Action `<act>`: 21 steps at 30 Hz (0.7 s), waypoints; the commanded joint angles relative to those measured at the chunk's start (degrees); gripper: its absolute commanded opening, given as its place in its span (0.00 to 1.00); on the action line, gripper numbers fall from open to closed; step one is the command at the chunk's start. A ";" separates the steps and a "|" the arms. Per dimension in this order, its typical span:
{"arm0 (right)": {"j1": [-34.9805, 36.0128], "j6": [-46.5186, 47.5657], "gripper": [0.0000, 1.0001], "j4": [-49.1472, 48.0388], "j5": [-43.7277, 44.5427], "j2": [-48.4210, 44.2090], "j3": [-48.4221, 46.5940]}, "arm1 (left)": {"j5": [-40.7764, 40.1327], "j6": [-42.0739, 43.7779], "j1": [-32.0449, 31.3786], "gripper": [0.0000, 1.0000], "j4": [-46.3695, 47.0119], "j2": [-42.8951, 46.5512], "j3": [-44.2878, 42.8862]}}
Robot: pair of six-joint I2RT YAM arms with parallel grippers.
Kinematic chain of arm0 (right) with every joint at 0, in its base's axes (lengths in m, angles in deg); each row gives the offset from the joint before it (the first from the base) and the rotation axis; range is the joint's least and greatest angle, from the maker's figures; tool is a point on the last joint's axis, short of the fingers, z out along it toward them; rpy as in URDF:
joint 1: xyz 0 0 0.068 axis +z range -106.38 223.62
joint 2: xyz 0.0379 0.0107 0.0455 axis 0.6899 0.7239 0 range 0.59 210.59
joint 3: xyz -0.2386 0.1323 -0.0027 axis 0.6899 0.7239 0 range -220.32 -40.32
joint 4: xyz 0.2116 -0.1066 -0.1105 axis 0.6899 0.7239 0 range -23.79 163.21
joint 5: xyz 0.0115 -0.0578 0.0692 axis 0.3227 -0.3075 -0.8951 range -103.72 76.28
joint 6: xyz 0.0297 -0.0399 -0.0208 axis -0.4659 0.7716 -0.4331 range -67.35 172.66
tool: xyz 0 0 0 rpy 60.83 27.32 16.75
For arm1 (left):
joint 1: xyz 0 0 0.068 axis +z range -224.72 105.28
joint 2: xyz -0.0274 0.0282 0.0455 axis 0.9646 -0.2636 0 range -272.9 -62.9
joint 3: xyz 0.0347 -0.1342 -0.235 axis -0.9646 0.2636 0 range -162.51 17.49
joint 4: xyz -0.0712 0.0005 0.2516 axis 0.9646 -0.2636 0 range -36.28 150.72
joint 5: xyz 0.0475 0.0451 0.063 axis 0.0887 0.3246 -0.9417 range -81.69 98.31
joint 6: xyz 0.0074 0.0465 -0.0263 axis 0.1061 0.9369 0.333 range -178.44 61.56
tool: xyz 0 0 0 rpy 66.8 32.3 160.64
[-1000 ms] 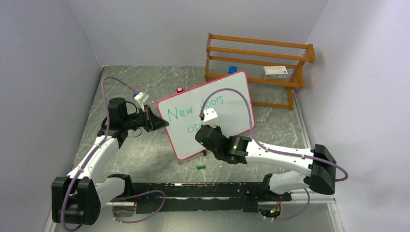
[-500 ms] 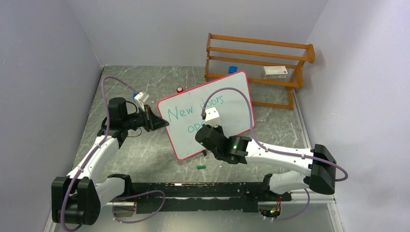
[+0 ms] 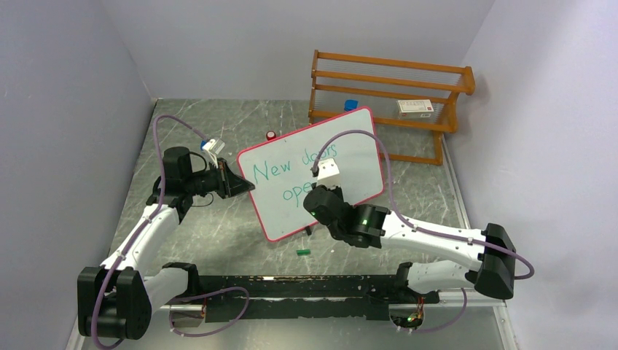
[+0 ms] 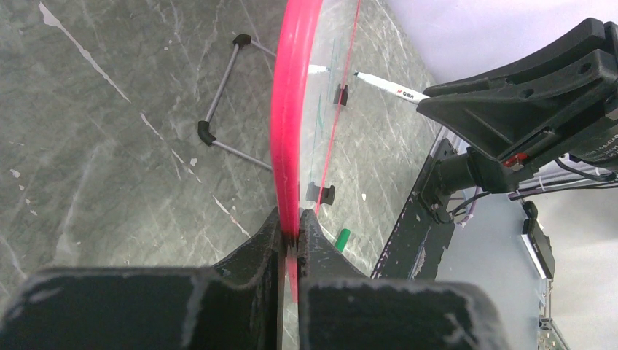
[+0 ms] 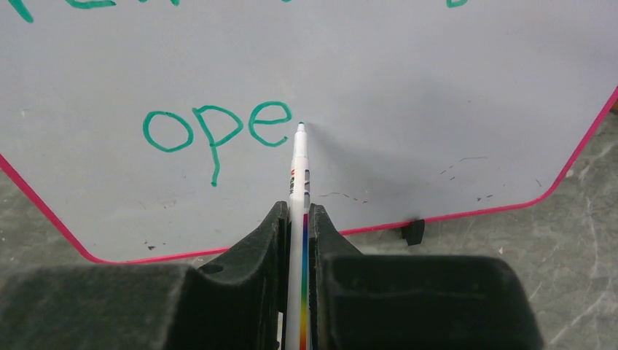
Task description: Write a sentence on the whiteboard
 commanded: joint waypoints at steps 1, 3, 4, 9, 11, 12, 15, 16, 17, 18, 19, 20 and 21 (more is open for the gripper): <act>-0.77 1.22 0.00 -2.47 1.26 -0.51 0.57 | -3.15 1.97 0.14 0.05 -2.43 -0.57 -0.66; -0.98 1.65 0.00 -3.15 1.00 -0.25 0.53 | -3.23 2.06 0.14 0.05 -2.35 -0.51 -0.72; -1.21 1.88 0.00 -3.51 0.74 -0.12 0.55 | -3.19 2.03 0.14 0.05 -2.38 -0.56 -0.72; -1.84 2.41 0.00 -4.54 0.10 0.63 0.46 | -3.11 1.92 0.14 0.05 -2.31 -0.49 -0.64; -1.97 2.68 0.00 -4.93 -0.22 0.80 0.46 | -3.08 1.97 0.14 0.05 -2.26 -0.57 -0.63; -2.07 2.73 0.00 -5.09 -0.32 0.92 0.46 | -3.02 1.99 0.14 0.05 -2.27 -0.60 -0.70; -2.49 2.93 0.00 -5.51 -0.80 1.33 0.59 | -3.03 1.92 0.14 0.05 -2.34 -0.60 -0.66; -2.66 2.99 0.00 -5.73 -1.14 1.52 0.70 | -2.98 1.97 0.14 0.05 -2.28 -0.71 -0.64; -2.81 3.01 0.00 -5.82 -1.42 1.74 0.72 | -3.03 1.94 0.14 0.05 -2.27 -0.72 -0.67; -2.93 3.01 0.00 -5.85 -1.50 1.92 0.73 | -3.02 1.98 0.13 0.05 -2.30 -0.75 -0.64; -3.05 3.08 0.00 -5.96 -1.55 2.05 0.77 | -3.05 1.98 0.14 0.05 -2.28 -0.63 -0.64; -3.19 3.03 0.00 -5.97 -1.64 2.25 0.72 | -3.06 1.99 0.14 0.05 -2.28 -0.68 -0.63; -3.35 2.97 0.00 -5.80 -1.75 2.34 0.73 | -3.03 1.93 0.14 0.05 -2.22 -0.77 -0.63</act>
